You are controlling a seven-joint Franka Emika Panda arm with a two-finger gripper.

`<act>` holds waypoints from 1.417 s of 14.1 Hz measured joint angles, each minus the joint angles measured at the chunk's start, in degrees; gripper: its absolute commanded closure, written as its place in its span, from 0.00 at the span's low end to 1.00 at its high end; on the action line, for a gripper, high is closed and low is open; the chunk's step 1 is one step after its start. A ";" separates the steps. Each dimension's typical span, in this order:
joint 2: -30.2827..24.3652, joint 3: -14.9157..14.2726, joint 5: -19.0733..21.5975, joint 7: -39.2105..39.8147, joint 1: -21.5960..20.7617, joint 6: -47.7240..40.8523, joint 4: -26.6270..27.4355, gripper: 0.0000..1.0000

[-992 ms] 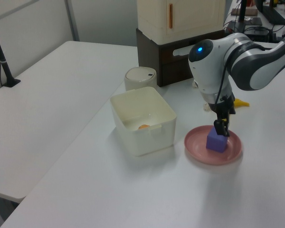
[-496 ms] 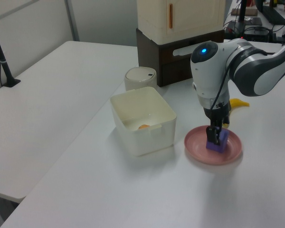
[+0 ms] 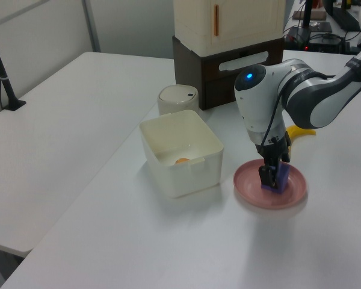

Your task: Put the cube on the table

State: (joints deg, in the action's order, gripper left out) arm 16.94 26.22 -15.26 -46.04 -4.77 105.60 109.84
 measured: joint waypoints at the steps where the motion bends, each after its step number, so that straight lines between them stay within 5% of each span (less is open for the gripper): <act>1: 0.04 0.00 0.00 0.00 0.30 0.00 0.00 0.00; 4: 0.24 0.00 -0.95 0.00 0.62 0.00 0.01 0.04; 7: 0.97 0.00 -1.04 0.00 0.74 0.00 0.47 0.43; 9: 1.97 0.00 -1.05 0.00 0.74 0.00 0.50 0.79; 10: 1.94 0.05 -1.06 0.00 0.73 0.00 0.28 0.85; 16: 1.63 0.04 -1.06 -0.03 0.97 -0.42 -1.14 0.91; 20: 0.52 -0.10 -1.05 -0.02 7.18 -2.99 -7.79 0.93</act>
State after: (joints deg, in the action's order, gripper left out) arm 17.46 26.12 -16.31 -46.07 2.42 102.61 102.05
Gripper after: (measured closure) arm 0.414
